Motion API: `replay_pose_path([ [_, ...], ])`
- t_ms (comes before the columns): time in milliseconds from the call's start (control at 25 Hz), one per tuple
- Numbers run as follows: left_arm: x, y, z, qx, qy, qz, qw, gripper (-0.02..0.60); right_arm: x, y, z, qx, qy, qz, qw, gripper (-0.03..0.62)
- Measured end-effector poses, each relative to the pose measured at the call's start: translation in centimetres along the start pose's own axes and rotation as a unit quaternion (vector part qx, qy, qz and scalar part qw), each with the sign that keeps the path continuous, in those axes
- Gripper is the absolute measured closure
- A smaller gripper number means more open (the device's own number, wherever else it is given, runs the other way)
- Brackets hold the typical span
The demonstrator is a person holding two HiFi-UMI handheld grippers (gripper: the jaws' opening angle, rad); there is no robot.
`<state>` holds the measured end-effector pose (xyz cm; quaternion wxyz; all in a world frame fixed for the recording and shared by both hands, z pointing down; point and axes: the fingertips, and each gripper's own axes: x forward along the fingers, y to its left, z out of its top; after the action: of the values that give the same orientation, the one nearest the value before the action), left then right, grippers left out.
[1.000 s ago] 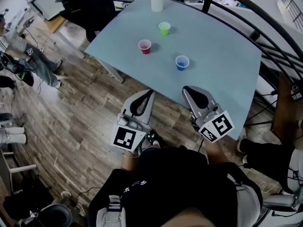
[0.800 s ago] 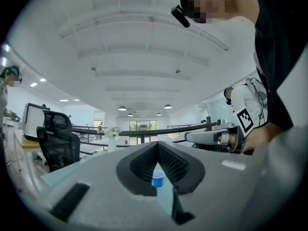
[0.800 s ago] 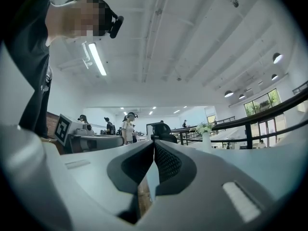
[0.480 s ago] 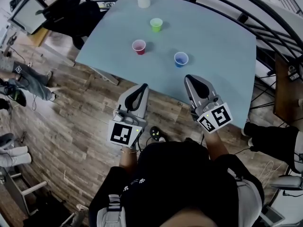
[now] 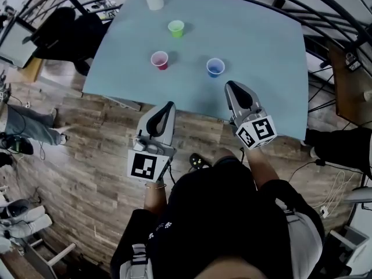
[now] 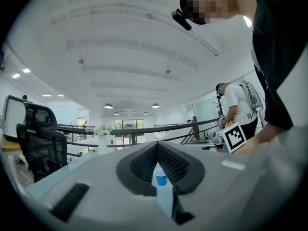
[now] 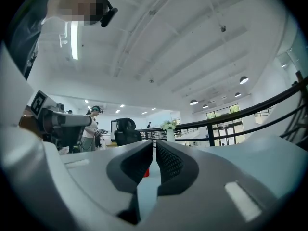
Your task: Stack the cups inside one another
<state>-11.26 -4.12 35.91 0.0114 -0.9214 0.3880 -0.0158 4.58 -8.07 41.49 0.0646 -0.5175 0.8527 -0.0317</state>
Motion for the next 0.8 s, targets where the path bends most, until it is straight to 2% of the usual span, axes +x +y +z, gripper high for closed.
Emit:
replay_pose_path([
  [440, -0.8, 1.9, -0.8, -0.001, 0.018, 0.013, 0.9998, 0.595, 1.6, -3.2, -6.5, -0.018, 0.058, -0.059, 0.996, 0.54],
  [800, 0.9, 3.5, -1.2, 0.002, 0.023, 0.025, 0.9994, 0.595, 3.4, -6.3, -10.5, -0.017, 0.089, -0.087, 0.992, 0.459],
])
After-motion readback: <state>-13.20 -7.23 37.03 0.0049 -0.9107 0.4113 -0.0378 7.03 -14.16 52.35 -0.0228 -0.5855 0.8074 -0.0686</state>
